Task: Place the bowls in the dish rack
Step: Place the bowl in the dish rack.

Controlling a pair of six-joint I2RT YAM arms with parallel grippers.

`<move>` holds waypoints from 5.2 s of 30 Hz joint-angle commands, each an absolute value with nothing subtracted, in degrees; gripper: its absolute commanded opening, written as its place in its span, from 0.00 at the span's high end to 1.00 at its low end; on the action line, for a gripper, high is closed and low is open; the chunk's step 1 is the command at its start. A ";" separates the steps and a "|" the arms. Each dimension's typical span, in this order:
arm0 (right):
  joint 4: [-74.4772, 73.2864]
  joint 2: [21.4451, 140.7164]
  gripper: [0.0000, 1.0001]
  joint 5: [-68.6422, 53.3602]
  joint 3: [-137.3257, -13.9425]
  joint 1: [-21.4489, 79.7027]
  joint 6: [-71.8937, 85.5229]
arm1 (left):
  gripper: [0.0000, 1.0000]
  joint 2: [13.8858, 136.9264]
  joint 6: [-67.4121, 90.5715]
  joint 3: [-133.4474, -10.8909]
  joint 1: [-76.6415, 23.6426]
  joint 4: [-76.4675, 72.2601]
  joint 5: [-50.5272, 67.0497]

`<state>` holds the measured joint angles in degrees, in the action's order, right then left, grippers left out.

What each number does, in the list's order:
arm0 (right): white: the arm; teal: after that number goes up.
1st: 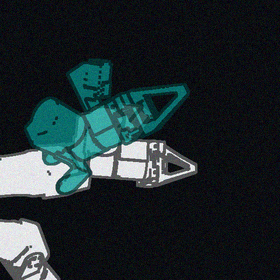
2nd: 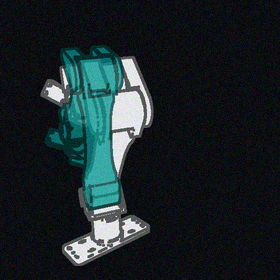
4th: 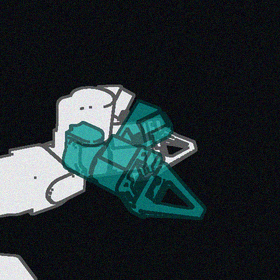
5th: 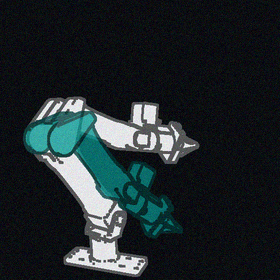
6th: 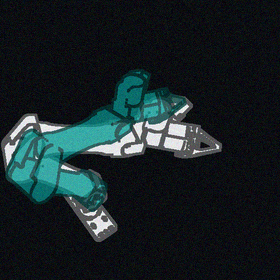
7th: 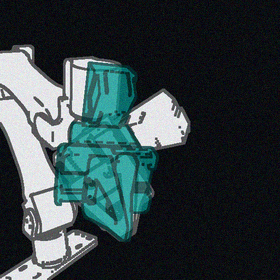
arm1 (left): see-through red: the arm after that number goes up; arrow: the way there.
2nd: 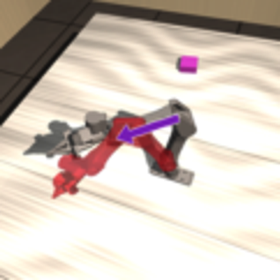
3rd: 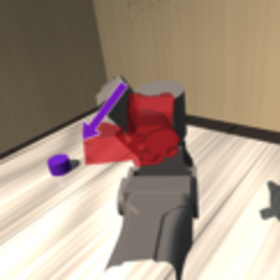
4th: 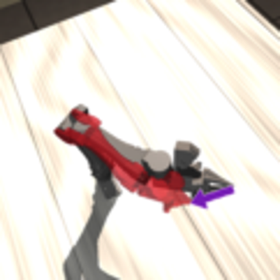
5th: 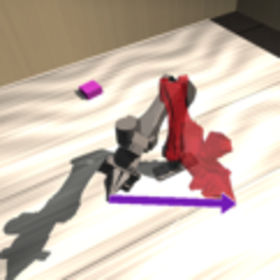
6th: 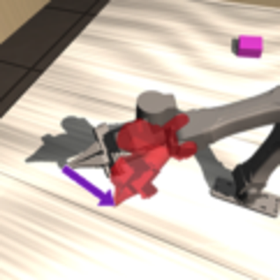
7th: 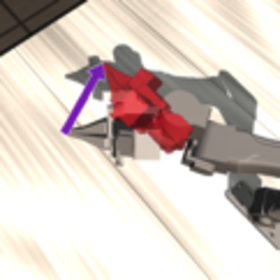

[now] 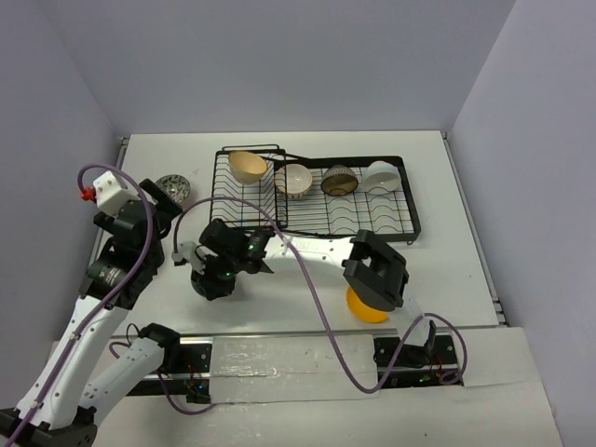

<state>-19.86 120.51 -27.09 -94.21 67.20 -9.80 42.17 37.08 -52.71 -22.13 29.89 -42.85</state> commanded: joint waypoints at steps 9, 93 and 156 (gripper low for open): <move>-18.54 101.08 1.00 -43.41 -86.67 67.94 -8.70 | 0.11 42.36 35.86 -53.61 -21.62 29.79 -41.92; -17.76 106.88 0.98 -29.97 -81.21 31.73 2.72 | 0.10 50.28 30.59 -55.46 -21.80 31.11 -31.64; -16.79 101.07 0.52 -25.40 -78.13 30.15 2.81 | 0.12 50.19 30.50 -55.55 -20.48 30.15 -28.65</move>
<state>-19.29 98.89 -26.28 -76.53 30.44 2.11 50.46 31.90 -53.41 -20.80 31.94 -29.58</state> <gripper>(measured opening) 0.480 0.877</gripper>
